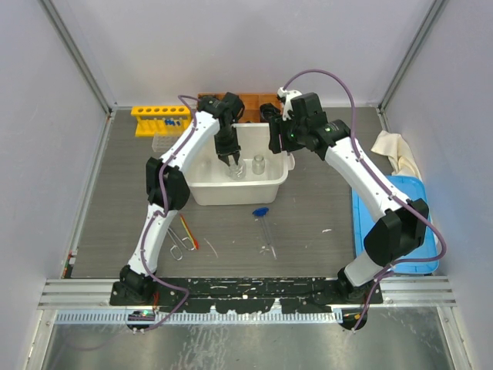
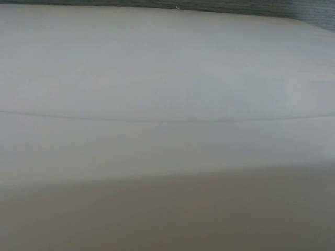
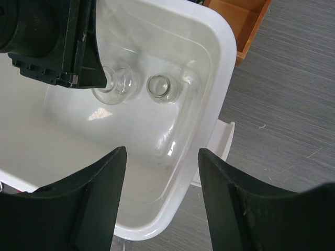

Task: Organize the chemistry lab equipment
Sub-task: Place the chemistry item in the storage box.

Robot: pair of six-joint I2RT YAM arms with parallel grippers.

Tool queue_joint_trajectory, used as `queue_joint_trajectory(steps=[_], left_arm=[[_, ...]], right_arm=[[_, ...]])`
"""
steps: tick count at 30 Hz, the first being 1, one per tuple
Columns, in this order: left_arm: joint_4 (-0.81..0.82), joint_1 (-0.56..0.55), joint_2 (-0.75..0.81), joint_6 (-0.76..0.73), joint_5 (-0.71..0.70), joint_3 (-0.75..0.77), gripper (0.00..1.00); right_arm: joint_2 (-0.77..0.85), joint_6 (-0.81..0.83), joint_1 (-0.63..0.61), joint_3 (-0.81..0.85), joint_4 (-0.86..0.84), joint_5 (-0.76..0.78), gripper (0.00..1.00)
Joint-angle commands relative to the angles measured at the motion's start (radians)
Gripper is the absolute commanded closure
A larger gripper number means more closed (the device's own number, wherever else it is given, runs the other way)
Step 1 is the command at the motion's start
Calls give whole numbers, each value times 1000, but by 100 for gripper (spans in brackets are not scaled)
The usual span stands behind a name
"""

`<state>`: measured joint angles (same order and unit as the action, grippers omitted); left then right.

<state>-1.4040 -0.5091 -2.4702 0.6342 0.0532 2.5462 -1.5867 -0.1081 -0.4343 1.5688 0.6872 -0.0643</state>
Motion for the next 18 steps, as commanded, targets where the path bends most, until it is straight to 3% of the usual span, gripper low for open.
queue_joint_trajectory(steps=[1,9,12,18], left_arm=[[49,-2,49,-25,-41,19,73],[60,-2,88,-37,-87,18,67],[101,-2,123,-36,-97,-14,58],[162,-2,180,-37,-112,-48,56]], right_arm=[[4,-2,6,31,-43,-6,37],[4,-7,4,23,-49,-18,37],[4,-8,5,23,-52,-22,37],[4,-10,4,21,-53,-28,37]])
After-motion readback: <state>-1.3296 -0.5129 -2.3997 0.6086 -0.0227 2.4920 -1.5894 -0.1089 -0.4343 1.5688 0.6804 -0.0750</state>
